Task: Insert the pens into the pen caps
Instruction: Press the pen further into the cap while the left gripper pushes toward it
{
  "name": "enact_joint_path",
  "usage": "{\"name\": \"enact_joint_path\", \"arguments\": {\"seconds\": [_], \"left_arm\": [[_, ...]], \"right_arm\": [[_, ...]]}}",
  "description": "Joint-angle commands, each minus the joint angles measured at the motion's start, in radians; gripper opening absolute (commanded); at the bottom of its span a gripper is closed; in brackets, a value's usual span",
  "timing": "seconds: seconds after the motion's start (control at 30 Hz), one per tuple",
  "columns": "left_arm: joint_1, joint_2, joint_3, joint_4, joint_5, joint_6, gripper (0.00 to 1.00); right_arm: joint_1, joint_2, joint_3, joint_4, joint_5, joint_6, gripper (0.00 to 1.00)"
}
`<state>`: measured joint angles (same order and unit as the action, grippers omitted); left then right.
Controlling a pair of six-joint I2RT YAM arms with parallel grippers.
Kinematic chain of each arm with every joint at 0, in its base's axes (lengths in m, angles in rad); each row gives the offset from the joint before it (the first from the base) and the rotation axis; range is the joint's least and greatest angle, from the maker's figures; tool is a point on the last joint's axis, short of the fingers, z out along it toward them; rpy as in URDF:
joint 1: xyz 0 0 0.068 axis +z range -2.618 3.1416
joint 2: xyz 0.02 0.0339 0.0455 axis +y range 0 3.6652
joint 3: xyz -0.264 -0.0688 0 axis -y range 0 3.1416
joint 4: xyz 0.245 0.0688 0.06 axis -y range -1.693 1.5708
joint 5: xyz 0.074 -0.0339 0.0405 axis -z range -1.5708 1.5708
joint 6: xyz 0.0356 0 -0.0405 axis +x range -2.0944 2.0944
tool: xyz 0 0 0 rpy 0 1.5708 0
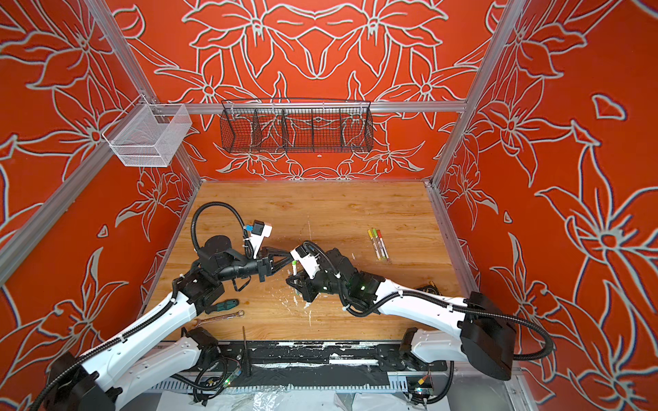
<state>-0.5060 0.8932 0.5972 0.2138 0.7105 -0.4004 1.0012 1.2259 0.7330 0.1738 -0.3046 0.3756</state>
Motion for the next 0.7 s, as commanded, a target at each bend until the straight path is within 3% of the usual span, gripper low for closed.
{"name": "enact_joint_path", "arguments": {"seconds": [0.0, 0.33, 0.67], "left_arm": [[-0.078, -0.021, -0.028, -0.189, 0.12, 0.046, 0.0], [-0.114, -0.052, -0.032, -0.218, 0.076, 0.078, 0.0], [-0.127, -0.053, -0.04, -0.228, 0.055, 0.081, 0.0]], "right_arm": [[-0.024, -0.051, 0.111, 0.098, 0.127, -0.07, 0.0], [-0.029, -0.141, 0.247, -0.015, 0.147, -0.178, 0.0], [-0.068, -0.13, 0.392, -0.099, 0.137, -0.252, 0.0]]}}
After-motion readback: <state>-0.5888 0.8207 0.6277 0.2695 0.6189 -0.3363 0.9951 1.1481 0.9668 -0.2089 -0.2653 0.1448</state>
